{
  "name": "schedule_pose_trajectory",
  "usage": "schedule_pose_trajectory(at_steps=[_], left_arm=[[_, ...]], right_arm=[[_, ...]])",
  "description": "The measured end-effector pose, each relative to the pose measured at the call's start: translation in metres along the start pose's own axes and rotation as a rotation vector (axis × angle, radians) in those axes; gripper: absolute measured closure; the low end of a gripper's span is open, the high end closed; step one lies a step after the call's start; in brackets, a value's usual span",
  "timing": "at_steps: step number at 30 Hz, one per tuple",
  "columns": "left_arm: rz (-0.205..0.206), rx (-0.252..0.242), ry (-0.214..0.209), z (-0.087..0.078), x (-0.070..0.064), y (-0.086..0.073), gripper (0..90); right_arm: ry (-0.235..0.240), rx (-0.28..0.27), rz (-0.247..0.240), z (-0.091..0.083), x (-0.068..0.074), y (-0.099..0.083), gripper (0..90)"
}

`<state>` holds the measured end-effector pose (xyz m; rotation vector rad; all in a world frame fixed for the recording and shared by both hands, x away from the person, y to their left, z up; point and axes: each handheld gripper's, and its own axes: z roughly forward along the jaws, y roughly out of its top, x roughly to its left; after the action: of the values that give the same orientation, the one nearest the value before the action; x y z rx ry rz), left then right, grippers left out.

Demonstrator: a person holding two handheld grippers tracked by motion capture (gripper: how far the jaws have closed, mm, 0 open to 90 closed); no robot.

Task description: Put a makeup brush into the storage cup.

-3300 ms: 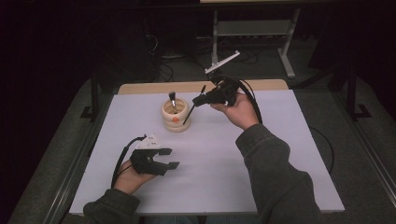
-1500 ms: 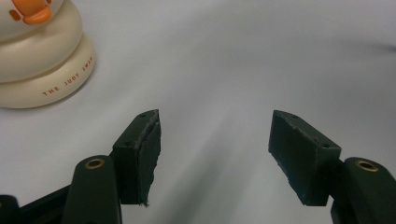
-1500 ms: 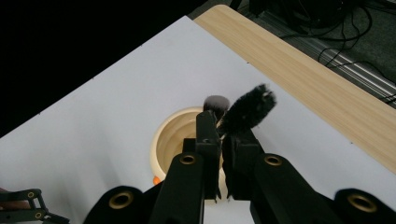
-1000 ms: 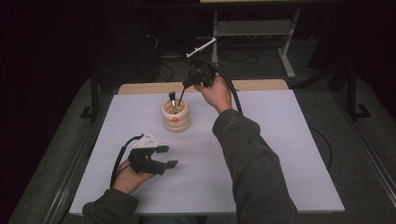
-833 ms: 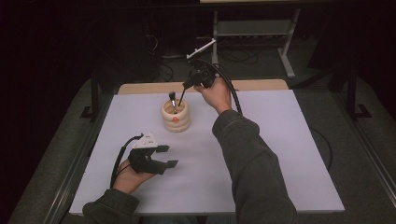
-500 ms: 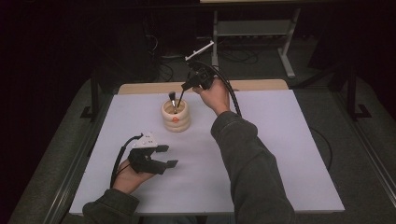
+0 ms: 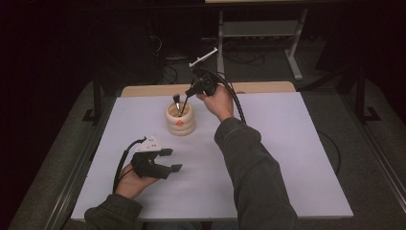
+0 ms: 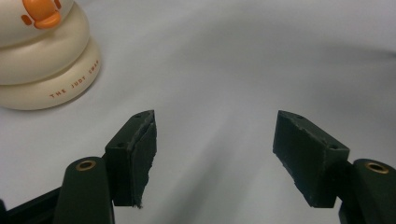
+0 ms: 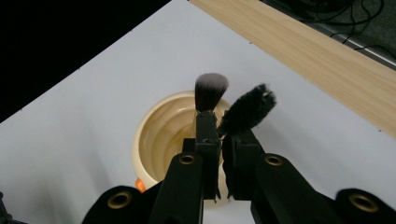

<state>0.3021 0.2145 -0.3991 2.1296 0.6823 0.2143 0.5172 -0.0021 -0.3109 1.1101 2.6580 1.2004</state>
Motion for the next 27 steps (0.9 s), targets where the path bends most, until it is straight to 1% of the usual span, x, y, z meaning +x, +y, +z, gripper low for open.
schedule_pose_trajectory(at_steps=[3,4,5,6,9,10,12,13,19,20,22,23,24,25,27], left_arm=[[0.008,-0.002,0.0,0.0,0.0,0.0,30.0],[0.008,-0.002,0.0,0.0,0.0,0.0,29.9],[0.005,-0.003,0.0,0.0,0.0,0.0,29.9],[0.005,-0.003,0.0,0.0,0.0,0.0,29.9],[0.004,-0.002,0.0,0.0,0.0,0.0,29.8],[0.004,-0.002,0.0,0.0,0.0,0.0,29.8],[0.007,-0.003,0.0,0.0,0.0,0.0,29.8],[0.004,-0.003,-0.001,-0.001,0.0,0.0,29.8],[-0.001,-0.003,-0.002,-0.001,0.0,0.0,29.7],[-0.001,-0.004,-0.002,0.0,0.0,0.0,29.7],[-0.008,-0.001,-0.003,0.0,0.0,0.0,29.6],[-0.008,-0.001,-0.003,0.0,0.0,0.0,29.6],[-0.008,0.0,-0.003,0.0,0.0,0.0,29.6],[0.0,-0.001,-0.001,0.0,0.0,0.0,29.6],[0.001,-0.002,-0.001,0.0,0.0,0.0,29.5]], right_arm=[[-0.001,0.005,0.007,0.003,-0.002,-0.003,83.9],[0.007,0.002,0.012,0.004,-0.003,-0.003,83.9],[0.006,0.004,0.023,0.004,-0.003,-0.003,83.9],[0.004,0.0,0.007,0.005,-0.004,-0.004,83.9],[0.008,0.005,0.012,0.008,-0.002,-0.004,83.9],[-0.001,0.008,-0.001,0.009,-0.003,-0.004,83.9],[0.007,0.009,0.002,0.011,-0.003,-0.005,83.8],[-0.001,0.011,-0.004,0.012,-0.002,-0.005,83.8],[0.001,0.015,-0.004,0.016,-0.002,-0.008,83.8],[0.008,0.014,0.009,0.016,-0.001,-0.009,83.7],[0.009,0.014,0.01,0.017,-0.001,-0.01,83.7],[0.009,0.014,0.01,0.017,-0.001,-0.01,83.7],[0.004,0.015,-0.005,0.018,-0.002,-0.01,83.7],[0.006,0.016,-0.001,0.018,-0.002,-0.011,83.7],[0.007,0.014,-0.001,0.019,-0.002,-0.012,83.7]])
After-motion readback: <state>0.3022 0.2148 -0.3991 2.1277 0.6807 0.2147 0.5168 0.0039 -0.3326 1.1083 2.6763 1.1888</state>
